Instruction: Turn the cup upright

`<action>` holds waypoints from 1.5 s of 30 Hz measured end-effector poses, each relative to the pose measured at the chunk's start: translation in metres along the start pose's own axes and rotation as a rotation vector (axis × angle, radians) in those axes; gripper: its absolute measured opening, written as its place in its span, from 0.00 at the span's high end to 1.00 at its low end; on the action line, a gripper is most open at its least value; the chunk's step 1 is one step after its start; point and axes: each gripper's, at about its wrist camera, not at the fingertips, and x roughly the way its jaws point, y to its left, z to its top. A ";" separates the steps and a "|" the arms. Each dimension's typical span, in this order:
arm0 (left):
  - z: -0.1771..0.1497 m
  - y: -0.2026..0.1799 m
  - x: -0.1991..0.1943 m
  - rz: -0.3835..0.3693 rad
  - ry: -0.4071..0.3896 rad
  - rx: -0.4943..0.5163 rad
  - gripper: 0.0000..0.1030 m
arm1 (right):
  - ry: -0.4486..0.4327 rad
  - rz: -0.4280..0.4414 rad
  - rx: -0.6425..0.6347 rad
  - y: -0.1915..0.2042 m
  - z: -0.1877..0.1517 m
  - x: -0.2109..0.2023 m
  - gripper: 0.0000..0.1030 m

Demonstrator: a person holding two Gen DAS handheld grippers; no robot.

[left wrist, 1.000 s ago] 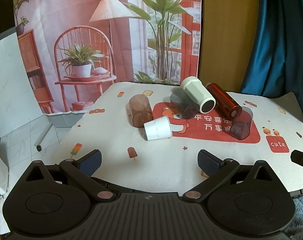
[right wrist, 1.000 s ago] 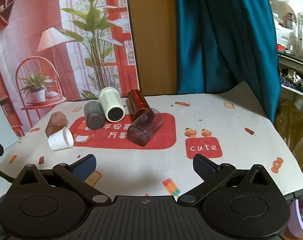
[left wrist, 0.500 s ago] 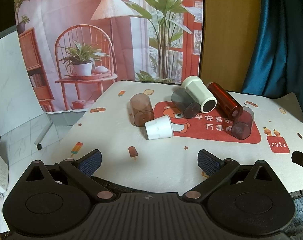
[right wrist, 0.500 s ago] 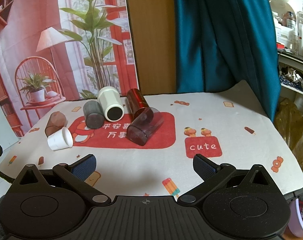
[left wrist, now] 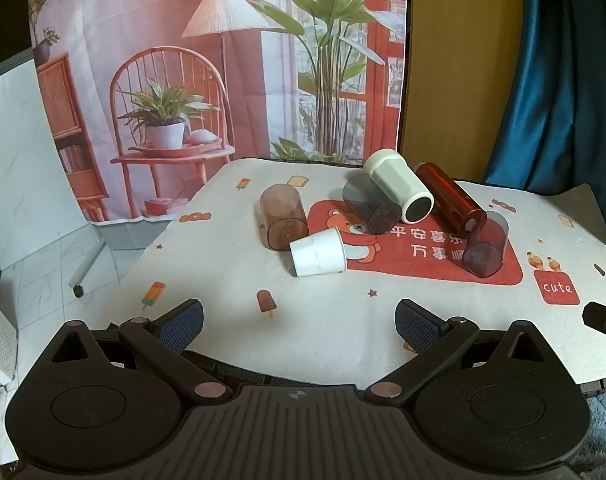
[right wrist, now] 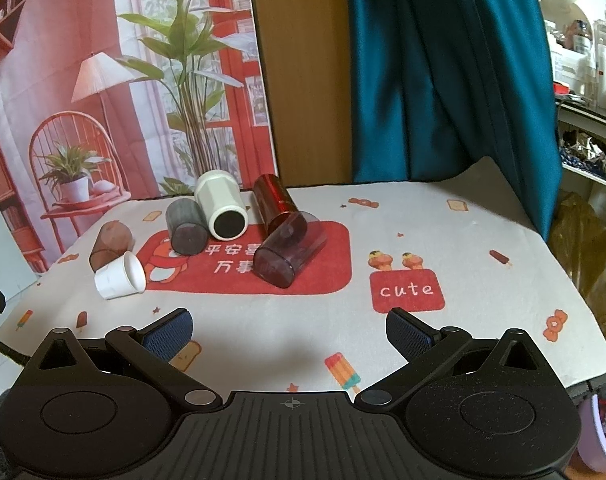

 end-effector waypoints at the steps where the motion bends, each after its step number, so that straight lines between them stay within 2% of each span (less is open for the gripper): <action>1: 0.000 0.000 0.000 0.000 0.001 0.000 0.00 | 0.001 0.000 0.001 0.000 -0.001 0.000 0.00; 45: -0.005 -0.002 0.001 0.000 0.009 0.001 0.00 | 0.009 -0.001 0.008 0.002 -0.008 0.000 0.00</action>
